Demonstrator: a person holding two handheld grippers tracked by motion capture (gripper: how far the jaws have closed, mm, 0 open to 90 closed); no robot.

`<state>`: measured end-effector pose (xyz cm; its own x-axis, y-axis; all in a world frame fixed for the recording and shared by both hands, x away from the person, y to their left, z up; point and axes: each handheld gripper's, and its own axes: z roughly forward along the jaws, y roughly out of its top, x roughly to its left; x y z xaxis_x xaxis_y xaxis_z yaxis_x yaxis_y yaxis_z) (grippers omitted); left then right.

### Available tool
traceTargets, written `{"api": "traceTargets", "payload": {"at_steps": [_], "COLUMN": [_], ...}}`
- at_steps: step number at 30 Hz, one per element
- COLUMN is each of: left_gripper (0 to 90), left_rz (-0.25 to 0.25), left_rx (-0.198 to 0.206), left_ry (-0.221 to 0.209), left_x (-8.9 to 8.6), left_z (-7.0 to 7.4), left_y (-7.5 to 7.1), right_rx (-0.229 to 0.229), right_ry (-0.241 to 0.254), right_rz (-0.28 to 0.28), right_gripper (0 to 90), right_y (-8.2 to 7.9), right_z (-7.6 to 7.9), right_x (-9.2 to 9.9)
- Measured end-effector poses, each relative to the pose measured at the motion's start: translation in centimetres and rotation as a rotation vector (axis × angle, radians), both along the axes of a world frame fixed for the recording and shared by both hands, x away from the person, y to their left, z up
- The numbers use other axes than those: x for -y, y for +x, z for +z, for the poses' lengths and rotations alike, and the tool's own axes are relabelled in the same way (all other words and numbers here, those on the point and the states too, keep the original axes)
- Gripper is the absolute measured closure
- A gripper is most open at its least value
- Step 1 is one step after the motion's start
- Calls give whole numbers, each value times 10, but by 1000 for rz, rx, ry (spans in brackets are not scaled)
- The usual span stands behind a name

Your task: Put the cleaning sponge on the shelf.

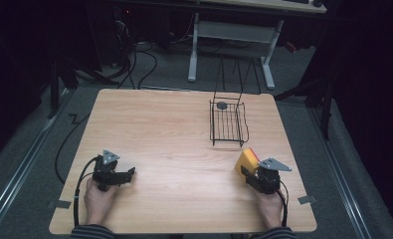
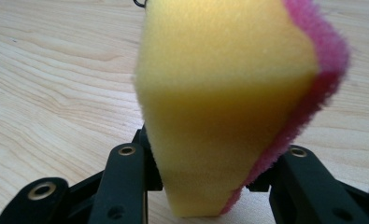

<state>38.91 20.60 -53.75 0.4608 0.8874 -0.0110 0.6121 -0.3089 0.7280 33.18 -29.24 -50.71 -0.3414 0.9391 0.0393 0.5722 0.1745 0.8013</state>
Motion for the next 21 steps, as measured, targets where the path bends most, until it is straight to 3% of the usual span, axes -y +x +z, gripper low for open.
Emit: {"api": "traceTargets", "payload": {"at_steps": [13,21], "left_gripper": [158,158], "left_rz": [0,-1], "left_rx": [0,-1], "left_ry": [0,-1], "left_x": [0,0], "left_z": [0,0], "left_y": [0,0], "right_rx": [17,47], "right_ry": [35,35], "right_rz": [8,19], "right_gripper": [601,599], "right_y": [-8,-10], "right_z": [9,27], "right_x": [6,8]}}
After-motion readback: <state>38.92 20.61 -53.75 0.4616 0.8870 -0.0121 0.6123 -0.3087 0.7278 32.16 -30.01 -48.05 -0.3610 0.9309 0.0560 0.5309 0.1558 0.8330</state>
